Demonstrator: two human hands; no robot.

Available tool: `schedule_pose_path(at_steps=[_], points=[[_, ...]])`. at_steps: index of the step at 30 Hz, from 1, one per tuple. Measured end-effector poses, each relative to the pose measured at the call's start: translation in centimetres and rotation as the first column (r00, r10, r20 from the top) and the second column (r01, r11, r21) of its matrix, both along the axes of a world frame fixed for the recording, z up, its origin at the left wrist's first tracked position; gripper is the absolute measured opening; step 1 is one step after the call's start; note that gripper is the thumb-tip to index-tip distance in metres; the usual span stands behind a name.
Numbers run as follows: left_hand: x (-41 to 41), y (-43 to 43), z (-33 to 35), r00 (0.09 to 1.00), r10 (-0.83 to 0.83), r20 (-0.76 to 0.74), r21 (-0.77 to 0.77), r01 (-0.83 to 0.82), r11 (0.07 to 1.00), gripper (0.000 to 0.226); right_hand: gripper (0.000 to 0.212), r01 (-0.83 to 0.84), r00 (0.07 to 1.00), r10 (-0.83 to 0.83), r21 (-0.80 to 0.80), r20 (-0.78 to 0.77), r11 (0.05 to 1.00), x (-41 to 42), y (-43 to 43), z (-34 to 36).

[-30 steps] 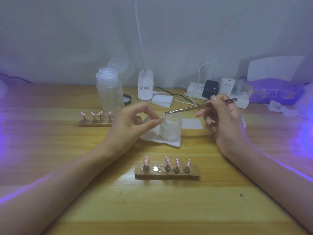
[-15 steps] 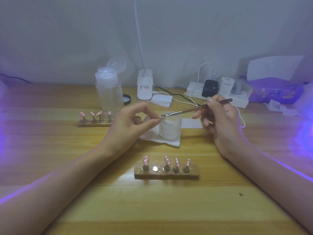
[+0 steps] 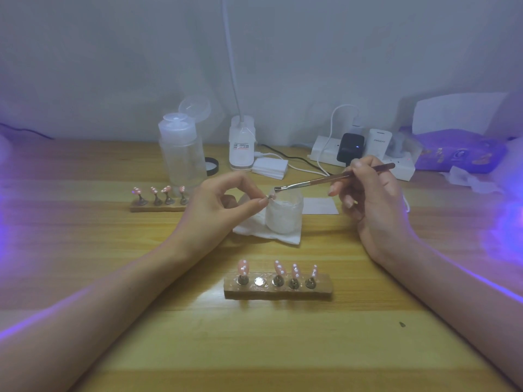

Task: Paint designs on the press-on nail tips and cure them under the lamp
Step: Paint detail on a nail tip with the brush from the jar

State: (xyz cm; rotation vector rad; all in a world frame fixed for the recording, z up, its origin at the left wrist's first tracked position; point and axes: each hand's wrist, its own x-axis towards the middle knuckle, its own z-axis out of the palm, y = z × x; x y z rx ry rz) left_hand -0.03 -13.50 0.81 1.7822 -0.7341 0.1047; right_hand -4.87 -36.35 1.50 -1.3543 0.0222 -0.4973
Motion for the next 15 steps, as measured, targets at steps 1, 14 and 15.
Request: schedule_pose_path(at_steps=[1,14,15], points=[[0.0,-0.03,0.0,1.0,-0.003,-0.004,-0.004,0.003,1.0,0.015,0.026,-0.018,1.0,0.019,-0.017,0.015,1.0,-0.06,0.05,0.01],[-0.01,-0.01,-0.04,1.0,-0.012,-0.009,-0.007,0.012,1.0,0.015,0.025,-0.001,1.0,0.001,-0.057,-0.014,0.998,-0.09,0.24,-0.03],[0.0,-0.02,-0.05,1.0,-0.011,-0.01,-0.008,0.011,1.0,0.016,0.024,0.014,1.0,-0.015,-0.048,-0.026,0.999,-0.03,0.18,-0.04]])
